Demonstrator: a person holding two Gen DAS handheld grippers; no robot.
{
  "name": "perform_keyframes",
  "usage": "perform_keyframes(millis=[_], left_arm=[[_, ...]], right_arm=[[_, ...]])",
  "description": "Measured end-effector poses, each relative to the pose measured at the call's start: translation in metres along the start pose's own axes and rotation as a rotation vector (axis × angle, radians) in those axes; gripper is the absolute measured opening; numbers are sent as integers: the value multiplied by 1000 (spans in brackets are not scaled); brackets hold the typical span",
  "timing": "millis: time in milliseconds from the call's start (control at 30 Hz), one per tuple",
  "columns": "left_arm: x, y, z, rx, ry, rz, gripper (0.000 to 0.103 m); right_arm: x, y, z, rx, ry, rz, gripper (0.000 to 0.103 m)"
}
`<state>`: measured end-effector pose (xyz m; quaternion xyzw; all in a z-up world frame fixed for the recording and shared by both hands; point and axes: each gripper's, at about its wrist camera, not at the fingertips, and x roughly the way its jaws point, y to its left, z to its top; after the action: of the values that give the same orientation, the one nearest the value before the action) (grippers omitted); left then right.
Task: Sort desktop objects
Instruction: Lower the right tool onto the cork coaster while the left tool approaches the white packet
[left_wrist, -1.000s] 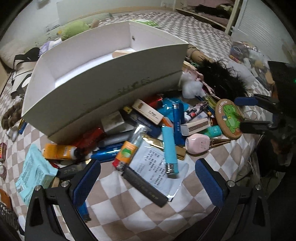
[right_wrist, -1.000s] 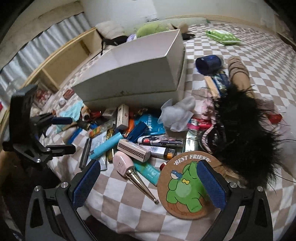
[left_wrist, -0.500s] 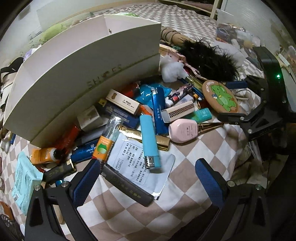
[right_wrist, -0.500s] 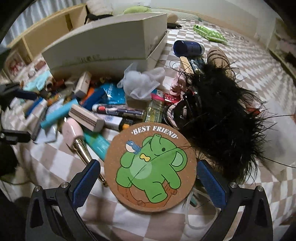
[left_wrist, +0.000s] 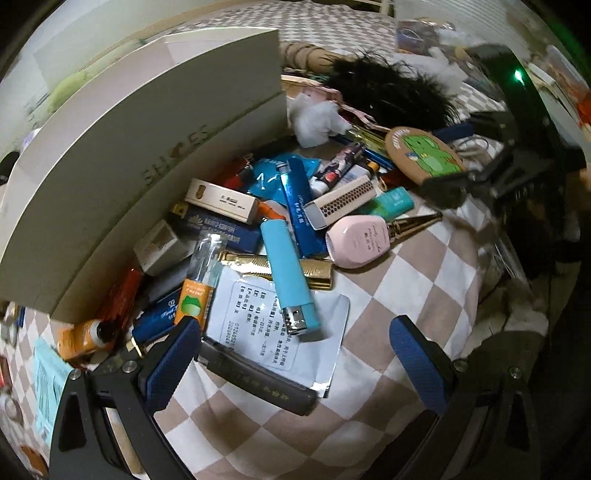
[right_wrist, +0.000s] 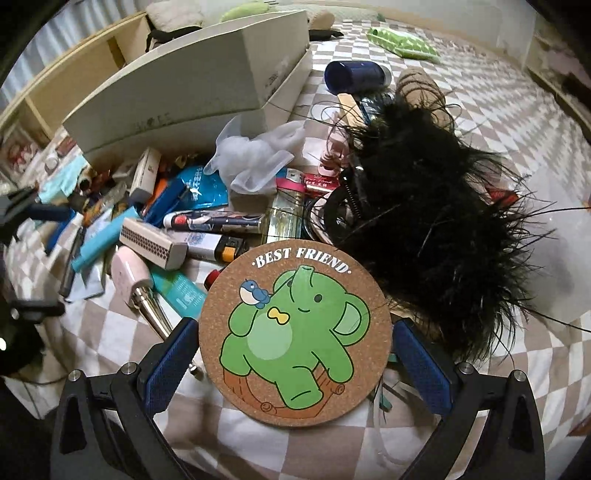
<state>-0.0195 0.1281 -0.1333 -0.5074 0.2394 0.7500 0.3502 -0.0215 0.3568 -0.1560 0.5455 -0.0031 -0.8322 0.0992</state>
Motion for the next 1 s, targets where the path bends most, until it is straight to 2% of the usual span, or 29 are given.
perform_keyframes(millis=[133,233,500,700,867,1000], left_arm=[[4,4,0,34,2,-26,103],[8,10,-1,54,13,-56,103],[17,8,2,112,49,-129,103],[31,10,9,128,91,-119,103],[40,19,11,142,88,-31,103],[42,26,13,127,74,-20,103]], right_arm=[[-9,-3,4,57,24,52,90],[-16,-1,5,66,29,84,88],[-8,1,2,46,66,83,87],[-7,2,4,46,71,87,87],[-8,6,2,20,65,73,88],[-10,12,-2,-35,42,49,94]])
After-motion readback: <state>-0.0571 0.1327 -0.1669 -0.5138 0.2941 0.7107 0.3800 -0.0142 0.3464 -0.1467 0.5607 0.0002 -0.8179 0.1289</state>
